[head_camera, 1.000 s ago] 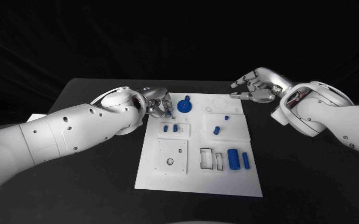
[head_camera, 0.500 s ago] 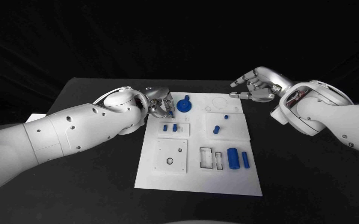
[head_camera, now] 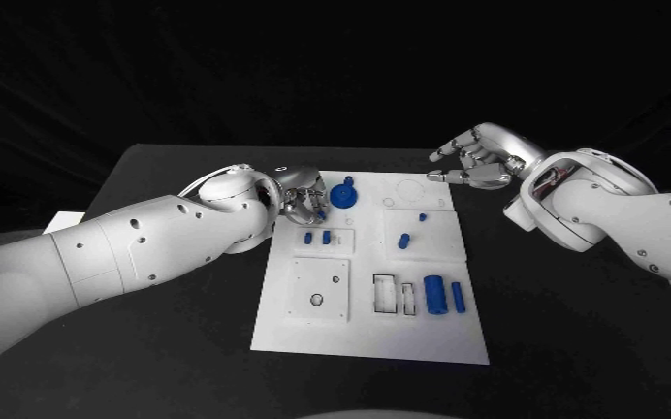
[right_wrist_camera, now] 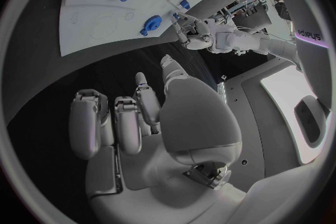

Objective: Assemble the parts on the task board

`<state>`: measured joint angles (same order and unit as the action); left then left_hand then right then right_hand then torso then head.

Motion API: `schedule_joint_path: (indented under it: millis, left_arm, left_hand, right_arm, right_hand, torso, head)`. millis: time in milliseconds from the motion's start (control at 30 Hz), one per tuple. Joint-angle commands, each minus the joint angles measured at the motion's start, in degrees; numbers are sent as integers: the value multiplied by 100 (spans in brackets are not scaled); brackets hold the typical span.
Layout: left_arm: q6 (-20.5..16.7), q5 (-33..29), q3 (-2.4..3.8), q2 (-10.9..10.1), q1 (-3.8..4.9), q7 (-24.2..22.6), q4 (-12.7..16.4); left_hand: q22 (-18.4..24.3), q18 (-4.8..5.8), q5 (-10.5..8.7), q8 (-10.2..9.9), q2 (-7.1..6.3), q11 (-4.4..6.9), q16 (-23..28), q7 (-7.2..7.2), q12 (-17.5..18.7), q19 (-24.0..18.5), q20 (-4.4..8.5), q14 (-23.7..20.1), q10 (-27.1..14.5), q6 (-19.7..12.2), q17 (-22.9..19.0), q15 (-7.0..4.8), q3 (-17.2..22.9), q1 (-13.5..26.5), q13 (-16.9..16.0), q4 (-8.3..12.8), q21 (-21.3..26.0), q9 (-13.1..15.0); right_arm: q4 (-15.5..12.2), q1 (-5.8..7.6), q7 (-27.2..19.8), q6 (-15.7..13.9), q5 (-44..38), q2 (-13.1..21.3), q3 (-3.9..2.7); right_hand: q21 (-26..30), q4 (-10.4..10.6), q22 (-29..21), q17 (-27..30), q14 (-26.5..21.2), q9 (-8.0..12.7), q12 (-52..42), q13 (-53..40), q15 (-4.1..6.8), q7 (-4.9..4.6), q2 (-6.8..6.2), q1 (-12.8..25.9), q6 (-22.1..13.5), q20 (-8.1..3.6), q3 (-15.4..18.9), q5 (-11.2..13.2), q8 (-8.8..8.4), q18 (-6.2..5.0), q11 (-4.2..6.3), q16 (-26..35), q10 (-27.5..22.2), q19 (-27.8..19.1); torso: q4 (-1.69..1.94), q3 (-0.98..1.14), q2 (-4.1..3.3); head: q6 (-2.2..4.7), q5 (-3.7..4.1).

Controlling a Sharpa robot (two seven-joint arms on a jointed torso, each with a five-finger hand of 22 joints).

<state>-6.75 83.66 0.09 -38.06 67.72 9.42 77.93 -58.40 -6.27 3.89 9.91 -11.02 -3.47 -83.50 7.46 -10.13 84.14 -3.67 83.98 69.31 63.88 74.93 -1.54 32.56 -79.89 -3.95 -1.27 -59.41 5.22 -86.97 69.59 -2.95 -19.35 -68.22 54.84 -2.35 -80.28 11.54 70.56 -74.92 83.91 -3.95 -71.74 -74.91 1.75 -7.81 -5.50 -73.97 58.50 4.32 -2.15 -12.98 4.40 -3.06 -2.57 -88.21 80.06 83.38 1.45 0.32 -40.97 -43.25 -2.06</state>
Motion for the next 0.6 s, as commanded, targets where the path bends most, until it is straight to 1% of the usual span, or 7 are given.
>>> schedule_joint_path:
  millis: [33, 167, 400, 500, 600]
  left_arm:
    - [198, 6, -3, 10, -10, 27, 3]
    - [230, 21, -4, 11, -12, 43, 6]
    - [265, 31, -5, 20, -12, 78, -20]
    - [267, 32, -10, 37, -14, 83, -44]
    - [292, 33, -18, 57, -19, 105, -78]
  left_hand:
    - [-5, -27, -11, -35, -3, 10, -30, -15, 20, 126, -11, 325, 42, 36, 10, 0, 2, 59, -9, 36, -18, 7]
    - [-4, -27, -12, -37, -1, 13, -31, -18, 24, 126, -11, 325, 51, 41, 12, -1, 2, 59, -11, 40, -16, 8]
    - [-13, -26, -17, -52, -14, 9, -33, -15, 47, 125, -11, 325, 54, 37, 12, -1, -8, 74, -11, 45, -22, 3]
    - [-18, -24, -19, -91, -26, -2, -33, -3, 101, 122, -14, 323, 37, 15, 8, 8, -16, 97, -8, 51, -22, -9]
    - [-17, -21, -16, -192, -46, -34, -30, 27, 197, 118, -27, 318, -23, -92, -7, 33, -17, 133, 1, 53, -14, -48]
  right_arm:
    - [-3, -4, -37, 69, -27, -7, 0]
    - [0, -4, -38, 71, -27, -9, 0]
    - [4, -4, -40, 76, -27, -15, 0]
    - [5, -4, -42, 76, -27, -16, 0]
    - [6, -4, -42, 76, -27, -17, 0]
  right_hand:
    - [17, -1, 6, -1152, 521, 3, 3, -120, -15, 22, 58, -20, 23, -11, 20, -37, 32, -80, -13, 34, -26, -43]
    - [17, -1, 6, -1152, 521, 3, 3, -120, -15, 22, 58, -20, 23, -11, 20, -37, 32, -80, -13, 34, -26, -43]
    - [17, -1, 6, -1152, 521, 3, 3, -120, -15, 22, 58, -20, 23, -11, 20, -37, 32, -80, -13, 34, -26, -43]
    - [17, -1, 6, -1152, 521, 3, 3, -120, -15, 22, 58, -20, 23, -11, 20, -37, 32, -80, -13, 34, -26, -43]
    - [17, -1, 6, -1152, 521, 3, 3, -120, -15, 22, 58, -20, 23, -11, 20, -37, 32, -80, -13, 34, -26, -43]
  torso:
    - [4, 1, 1]
    - [7, -3, 4]
    - [2, 0, 5]
    - [5, -2, 2]
    - [3, -2, 1]
  head:
    - [-12, 5]
    - [-19, 2]
    - [-20, -8]
    - [-17, -7]
    - [-16, -1]
